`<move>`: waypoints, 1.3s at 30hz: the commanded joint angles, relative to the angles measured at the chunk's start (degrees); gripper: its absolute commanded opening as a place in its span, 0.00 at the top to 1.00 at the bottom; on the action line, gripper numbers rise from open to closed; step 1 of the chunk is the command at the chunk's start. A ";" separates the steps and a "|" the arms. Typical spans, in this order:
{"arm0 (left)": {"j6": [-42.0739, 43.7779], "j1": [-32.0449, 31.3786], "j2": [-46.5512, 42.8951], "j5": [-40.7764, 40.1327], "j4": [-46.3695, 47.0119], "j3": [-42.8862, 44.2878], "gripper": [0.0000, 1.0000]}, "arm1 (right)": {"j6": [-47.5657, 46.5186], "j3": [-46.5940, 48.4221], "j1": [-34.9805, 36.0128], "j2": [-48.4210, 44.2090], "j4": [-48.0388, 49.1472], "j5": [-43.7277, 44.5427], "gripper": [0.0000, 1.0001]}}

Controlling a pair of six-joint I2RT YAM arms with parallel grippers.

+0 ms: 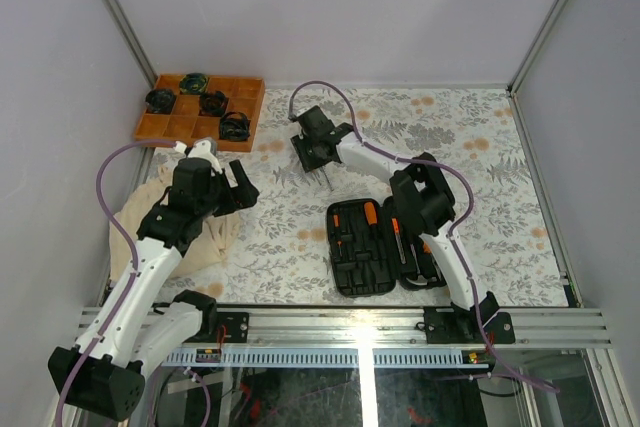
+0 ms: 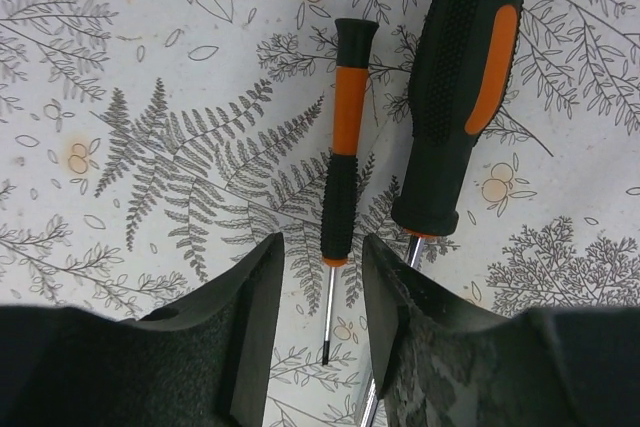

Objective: Sort the tools into containers
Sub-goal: Pick up the screwdriver from the center of the board.

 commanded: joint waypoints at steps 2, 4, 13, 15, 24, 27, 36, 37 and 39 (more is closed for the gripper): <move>1.17 0.37 -0.85 0.89 1.59 -0.70 0.15 | -1.61 3.64 -0.50 1.25 -2.71 0.35 0.57; 1.17 0.36 -0.76 0.97 1.60 -0.66 0.15 | -1.73 3.93 -0.50 1.87 -3.47 0.52 0.57; 1.08 0.36 -0.66 0.91 1.72 -0.71 0.15 | -2.10 3.27 -0.41 3.11 -5.52 1.54 0.64; 1.08 0.32 -0.65 0.83 1.72 -0.73 0.15 | -2.05 2.69 -0.41 2.88 -5.52 1.73 0.70; 1.07 0.36 -2.48 2.11 2.33 -0.78 0.16 | -1.45 1.00 -0.43 -2.57 -3.48 -3.14 0.92; 0.95 0.31 -4.60 2.76 2.95 -1.06 0.15 | -0.54 1.20 -0.41 -5.60 -1.91 -6.24 0.95; -2.35 0.40 -9.42 5.75 5.94 -1.67 0.15 | 4.47 -9.31 -0.43 -18.69 7.40 -9.85 0.99; -3.28 0.38 -9.78 6.23 6.81 -2.14 0.15 | 4.95 -10.58 -0.42 -20.00 8.17 -9.93 0.99; -5.02 0.37 -10.19 7.24 8.43 -2.65 0.15 | 5.80 -12.90 -0.42 -22.49 9.15 -10.32 0.99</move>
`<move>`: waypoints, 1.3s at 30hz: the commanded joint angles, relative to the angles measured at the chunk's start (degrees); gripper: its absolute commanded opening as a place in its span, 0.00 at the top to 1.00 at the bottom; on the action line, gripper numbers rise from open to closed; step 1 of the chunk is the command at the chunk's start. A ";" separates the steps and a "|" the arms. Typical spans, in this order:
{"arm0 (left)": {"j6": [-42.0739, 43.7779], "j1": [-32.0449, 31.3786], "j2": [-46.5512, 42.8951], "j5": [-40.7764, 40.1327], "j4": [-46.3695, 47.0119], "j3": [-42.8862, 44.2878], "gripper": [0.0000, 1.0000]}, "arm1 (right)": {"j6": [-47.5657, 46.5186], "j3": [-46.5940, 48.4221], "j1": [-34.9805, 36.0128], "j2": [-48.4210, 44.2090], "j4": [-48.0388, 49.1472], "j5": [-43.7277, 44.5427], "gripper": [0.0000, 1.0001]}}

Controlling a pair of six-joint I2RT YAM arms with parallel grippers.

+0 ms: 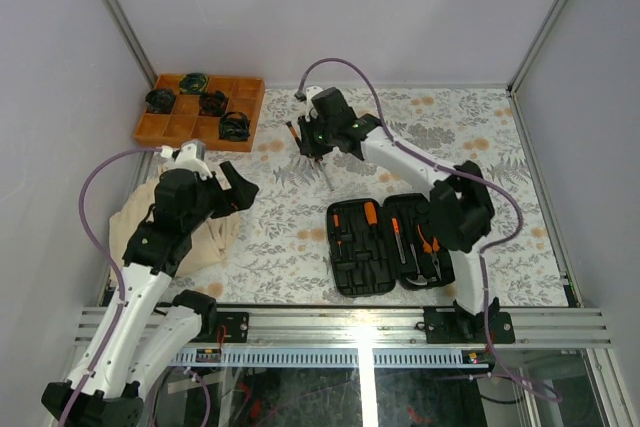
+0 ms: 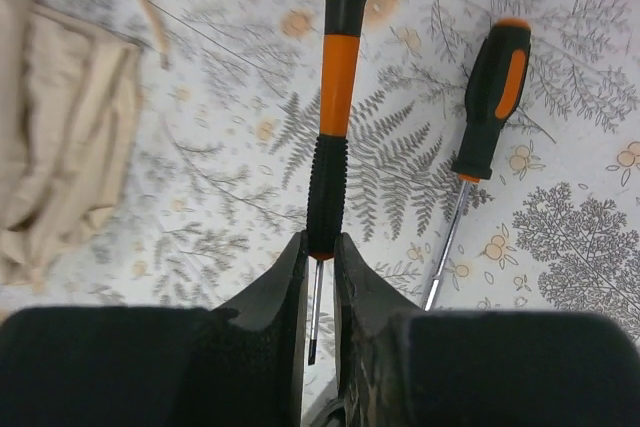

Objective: Sort the tools into containers
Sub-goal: Pick up the screwdriver from the center of the board.

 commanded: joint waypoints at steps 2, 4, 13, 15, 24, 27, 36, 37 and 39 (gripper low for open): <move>-4.70 0.37 -1.29 4.21 7.01 -1.76 0.15 | 3.69 -6.11 -0.13 -9.41 7.16 -3.10 0.99; -5.50 0.37 -1.06 5.42 7.81 -1.61 0.15 | 4.86 -9.40 -0.17 -12.10 9.05 -3.59 0.99; -10.27 0.08 0.94 8.03 10.32 -0.90 0.18 | 11.90 -28.15 -0.13 -24.40 18.73 -5.10 0.99; -11.30 -0.96 1.79 7.01 10.41 -0.62 0.18 | 13.59 -31.71 -0.15 -26.61 20.46 -5.39 0.99; -15.53 -11.57 6.11 1.68 14.98 -0.74 0.19 | 20.31 -43.84 -0.13 -33.55 28.33 -8.81 1.00; -17.15 -15.25 7.43 -0.91 15.86 -0.28 0.20 | 22.02 -46.91 -0.13 -35.47 30.94 -10.15 1.00; -20.08 -23.88 11.50 -8.57 18.15 0.06 0.22 | 26.14 -53.37 -0.13 -39.98 37.26 -16.43 1.00; -20.57 -24.16 11.80 -9.22 18.37 0.12 0.23 | 26.52 -53.89 -0.18 -40.38 37.78 -17.13 1.00; -21.54 -24.44 12.36 -10.37 18.34 0.48 0.24 | 27.04 -54.67 -0.13 -41.32 38.32 -18.39 1.00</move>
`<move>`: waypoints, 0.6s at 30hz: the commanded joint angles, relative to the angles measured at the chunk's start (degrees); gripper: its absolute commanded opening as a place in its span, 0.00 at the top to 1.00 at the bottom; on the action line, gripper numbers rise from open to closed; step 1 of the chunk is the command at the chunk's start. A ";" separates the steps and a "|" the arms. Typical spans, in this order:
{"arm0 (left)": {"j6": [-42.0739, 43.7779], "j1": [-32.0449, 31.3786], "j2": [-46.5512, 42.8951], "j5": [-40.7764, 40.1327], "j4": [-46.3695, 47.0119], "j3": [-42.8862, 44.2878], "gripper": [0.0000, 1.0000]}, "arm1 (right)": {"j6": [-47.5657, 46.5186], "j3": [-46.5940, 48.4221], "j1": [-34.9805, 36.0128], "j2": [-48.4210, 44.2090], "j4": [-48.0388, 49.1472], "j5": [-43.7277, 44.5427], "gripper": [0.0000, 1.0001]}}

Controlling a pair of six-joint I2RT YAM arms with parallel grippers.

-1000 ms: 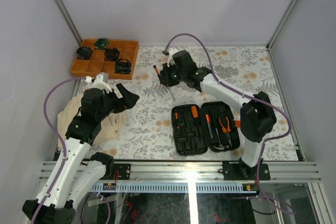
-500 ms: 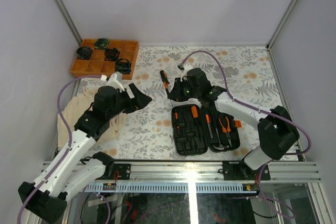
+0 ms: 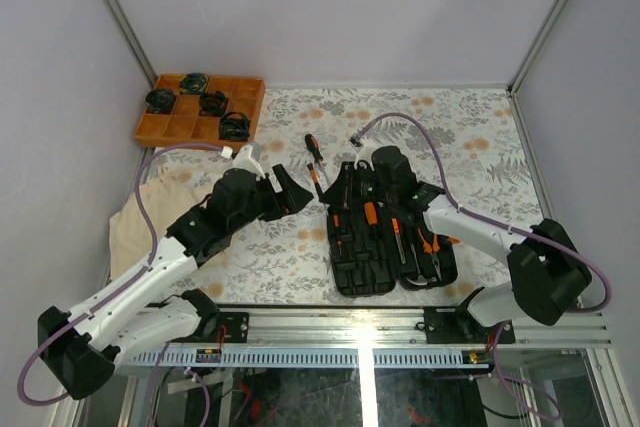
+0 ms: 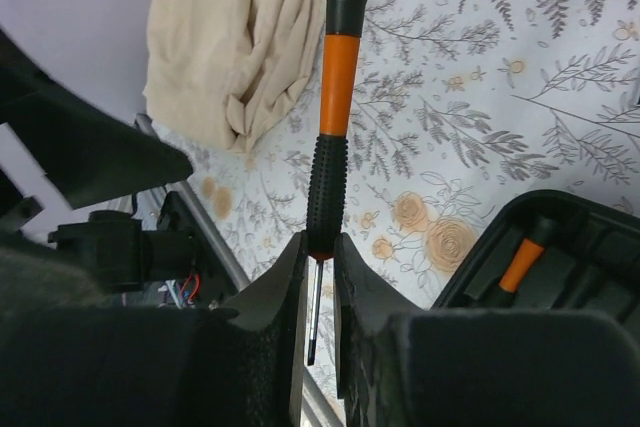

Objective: Sort the tools into containers
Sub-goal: Pick up the screwdriver from the center of the board.

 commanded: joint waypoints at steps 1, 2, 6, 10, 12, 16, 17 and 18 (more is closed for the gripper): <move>-3.13 -0.89 0.82 -5.71 4.73 1.98 0.26 | 2.71 -1.45 -0.13 -4.04 6.82 -5.26 1.00; -3.69 -0.91 1.04 -6.78 4.71 2.17 0.26 | 3.04 -1.91 -0.13 -4.56 7.18 -5.71 1.00; -5.07 -1.09 2.52 -8.29 4.83 3.39 0.28 | 4.18 -3.64 -0.13 -6.03 8.47 -8.41 1.00; -5.72 -1.11 4.21 -8.21 6.14 3.91 0.30 | 5.52 -4.89 -0.13 -6.51 10.63 -11.79 1.00; -6.14 -1.22 4.98 -8.14 7.06 3.89 0.32 | 6.05 -5.48 -0.17 -7.00 11.70 -13.09 1.00; -6.54 -1.43 6.72 -7.15 8.60 3.92 0.37 | 7.25 -6.96 -0.13 -8.48 14.46 -14.36 1.00; -6.67 -1.55 7.19 -6.80 9.05 3.87 0.39 | 7.53 -7.08 -0.13 -8.76 14.89 -14.61 1.00; -6.79 -1.69 7.51 -6.57 9.36 3.83 0.41 | 7.74 -7.09 -0.15 -8.83 15.21 -14.91 1.00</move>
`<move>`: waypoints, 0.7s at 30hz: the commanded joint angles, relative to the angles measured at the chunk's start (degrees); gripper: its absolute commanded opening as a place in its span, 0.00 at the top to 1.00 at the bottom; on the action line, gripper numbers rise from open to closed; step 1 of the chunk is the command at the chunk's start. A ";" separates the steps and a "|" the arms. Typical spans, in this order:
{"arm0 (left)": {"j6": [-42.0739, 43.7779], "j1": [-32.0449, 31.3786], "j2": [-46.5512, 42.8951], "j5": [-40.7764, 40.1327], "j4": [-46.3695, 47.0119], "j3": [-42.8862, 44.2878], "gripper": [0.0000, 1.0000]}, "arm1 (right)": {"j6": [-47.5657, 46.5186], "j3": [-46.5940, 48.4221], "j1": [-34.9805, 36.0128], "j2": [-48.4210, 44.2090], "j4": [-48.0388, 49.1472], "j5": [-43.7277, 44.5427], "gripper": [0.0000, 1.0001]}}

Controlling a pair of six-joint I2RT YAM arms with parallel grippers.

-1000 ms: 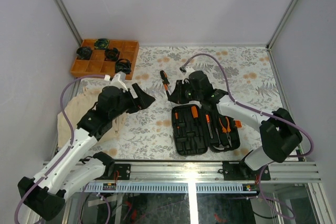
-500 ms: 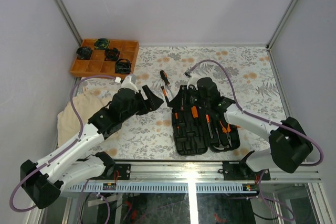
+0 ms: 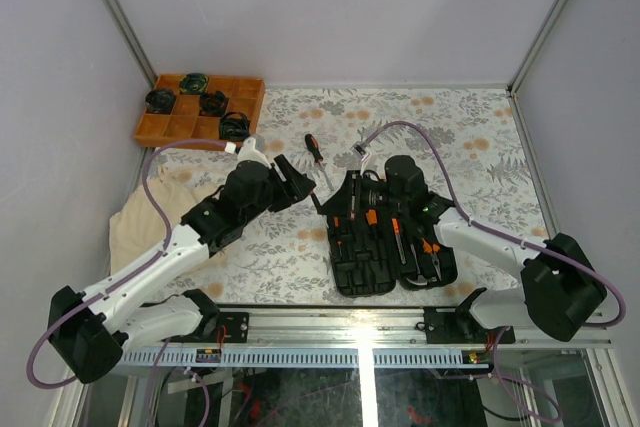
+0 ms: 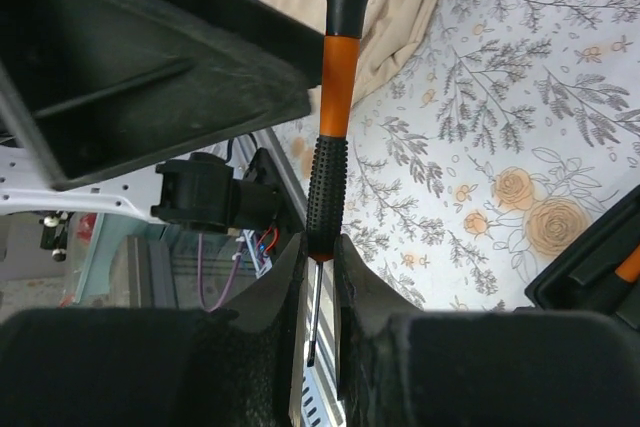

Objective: Sort the tools into containers
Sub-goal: Pick up the screwdriver from the center of the board.

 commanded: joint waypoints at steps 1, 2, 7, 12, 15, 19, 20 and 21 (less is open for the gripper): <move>-1.25 -0.79 1.47 -0.15 5.76 1.55 0.42 | 1.84 -0.14 -0.13 -2.87 6.42 -3.71 1.00; -1.39 -0.88 1.73 -0.13 5.98 1.53 0.44 | 2.06 -0.16 -0.13 -2.88 6.60 -3.98 1.00; -1.49 -0.99 2.69 0.39 6.72 1.90 0.50 | 2.27 -0.33 -0.13 -3.05 7.09 -5.22 1.00; -1.27 -1.12 3.51 0.95 6.72 2.50 0.64 | 1.62 -0.16 -0.07 -2.67 5.53 -5.48 1.00; -1.19 -1.17 3.53 1.10 6.89 2.54 0.78 | 1.16 -0.08 -0.04 -2.48 4.69 -4.80 0.99; -1.05 -1.25 3.35 1.34 6.81 2.44 0.96 | 0.30 0.28 -0.04 -2.20 3.53 -3.75 0.99; -1.09 -1.33 3.23 1.41 6.73 2.34 1.00 | 0.26 0.41 -0.04 -2.13 3.42 -3.60 0.99; -1.02 -1.37 3.21 1.34 6.73 2.32 1.00 | 0.02 0.68 -0.04 -2.09 3.02 -3.37 0.98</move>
